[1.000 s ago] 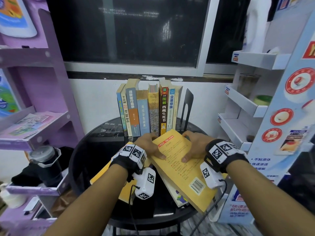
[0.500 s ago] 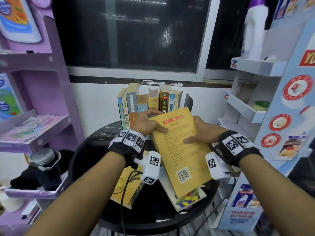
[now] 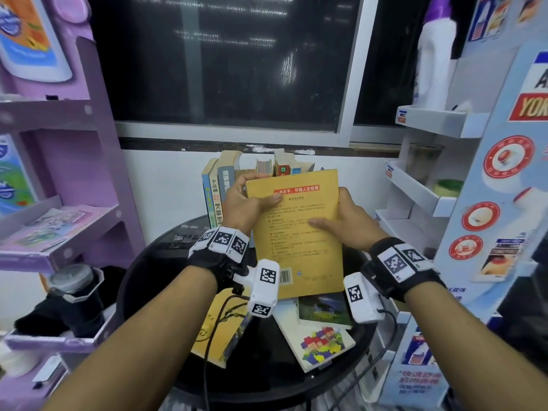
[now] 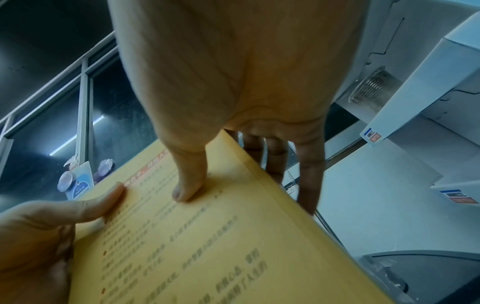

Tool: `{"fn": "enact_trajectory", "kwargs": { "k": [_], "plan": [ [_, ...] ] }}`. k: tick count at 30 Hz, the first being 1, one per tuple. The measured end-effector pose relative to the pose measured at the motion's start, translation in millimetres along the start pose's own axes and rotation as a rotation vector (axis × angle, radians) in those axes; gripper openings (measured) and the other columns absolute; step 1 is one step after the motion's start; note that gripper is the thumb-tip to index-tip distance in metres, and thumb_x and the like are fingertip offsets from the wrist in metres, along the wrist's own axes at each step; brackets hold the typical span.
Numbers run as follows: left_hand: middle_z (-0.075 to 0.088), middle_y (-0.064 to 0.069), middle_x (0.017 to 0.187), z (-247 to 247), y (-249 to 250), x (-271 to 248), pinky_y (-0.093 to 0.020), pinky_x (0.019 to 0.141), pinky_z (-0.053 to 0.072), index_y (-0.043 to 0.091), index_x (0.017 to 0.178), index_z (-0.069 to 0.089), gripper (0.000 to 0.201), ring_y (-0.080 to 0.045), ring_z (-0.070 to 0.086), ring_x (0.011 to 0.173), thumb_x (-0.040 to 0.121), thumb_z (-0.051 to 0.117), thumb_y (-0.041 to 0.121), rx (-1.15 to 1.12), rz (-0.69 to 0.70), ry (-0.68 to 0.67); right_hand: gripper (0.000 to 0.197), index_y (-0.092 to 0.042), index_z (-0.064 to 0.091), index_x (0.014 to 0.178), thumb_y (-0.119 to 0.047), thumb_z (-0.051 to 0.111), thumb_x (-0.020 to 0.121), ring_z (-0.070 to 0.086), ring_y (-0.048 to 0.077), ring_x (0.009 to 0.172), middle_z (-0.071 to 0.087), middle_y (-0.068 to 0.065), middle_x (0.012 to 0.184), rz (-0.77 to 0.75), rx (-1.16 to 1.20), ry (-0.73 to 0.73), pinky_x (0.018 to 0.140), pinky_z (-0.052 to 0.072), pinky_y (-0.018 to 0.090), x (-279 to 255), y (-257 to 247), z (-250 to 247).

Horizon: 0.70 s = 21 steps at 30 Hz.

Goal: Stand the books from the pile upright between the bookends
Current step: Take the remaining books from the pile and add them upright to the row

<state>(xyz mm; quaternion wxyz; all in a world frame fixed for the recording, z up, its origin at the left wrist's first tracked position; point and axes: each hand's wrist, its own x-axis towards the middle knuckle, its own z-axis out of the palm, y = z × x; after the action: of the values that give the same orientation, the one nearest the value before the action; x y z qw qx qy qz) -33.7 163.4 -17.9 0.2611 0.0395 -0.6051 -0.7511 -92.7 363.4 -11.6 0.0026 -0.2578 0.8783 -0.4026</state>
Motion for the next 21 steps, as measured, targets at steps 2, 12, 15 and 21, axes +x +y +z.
{"fn": "enact_trajectory", "kwargs": {
  "k": [2, 12, 15, 21],
  "plan": [
    [0.071, -0.008, 0.102, -2, 1, -1, -0.038, 0.066, 0.058, 0.017, 0.102, 0.060, 0.049, -0.025, 0.071, 0.087, 0.064, 0.081, -0.005, -0.031, 0.023, -0.042, 0.057, -0.023, 0.036, 0.128, -0.031, 0.072, 0.085, 0.061, 0.010, 0.093, 0.060, -0.007, 0.114, -0.042, 0.059, 0.046, 0.069, 0.048, 0.019, -3, -3, -3],
    [0.066, -0.011, 0.103, 3, 12, 7, -0.038, 0.071, 0.058, 0.019, 0.101, 0.059, 0.047, -0.025, 0.068, 0.091, 0.060, 0.078, 0.003, -0.037, 0.066, -0.301, 0.027, -0.030, 0.059, 0.112, -0.026, 0.068, 0.087, 0.073, 0.019, 0.087, 0.072, -0.001, 0.101, -0.125, 0.117, -0.167, 0.066, 0.061, 0.042, -26, -46, -56],
    [0.064, -0.014, 0.109, 13, 13, 13, -0.047, 0.078, 0.058, 0.019, 0.103, 0.060, 0.049, -0.031, 0.066, 0.099, 0.061, 0.080, 0.005, -0.002, 0.063, -0.345, 0.032, -0.037, 0.058, 0.112, -0.022, 0.070, 0.086, 0.074, 0.019, 0.083, 0.072, -0.002, 0.100, -0.126, 0.107, -0.212, 0.063, 0.061, 0.045, -32, -57, -65],
    [0.063, -0.001, 0.105, 34, 20, 21, -0.023, 0.073, 0.055, 0.017, 0.110, 0.060, 0.045, -0.015, 0.063, 0.097, 0.071, 0.081, 0.006, 0.236, 0.152, -0.368, 0.033, -0.037, 0.058, 0.115, -0.024, 0.069, 0.087, 0.072, 0.013, 0.077, 0.068, -0.007, 0.101, -0.098, -0.038, -0.065, 0.058, 0.061, 0.031, -35, -57, -78]
  ]
}}
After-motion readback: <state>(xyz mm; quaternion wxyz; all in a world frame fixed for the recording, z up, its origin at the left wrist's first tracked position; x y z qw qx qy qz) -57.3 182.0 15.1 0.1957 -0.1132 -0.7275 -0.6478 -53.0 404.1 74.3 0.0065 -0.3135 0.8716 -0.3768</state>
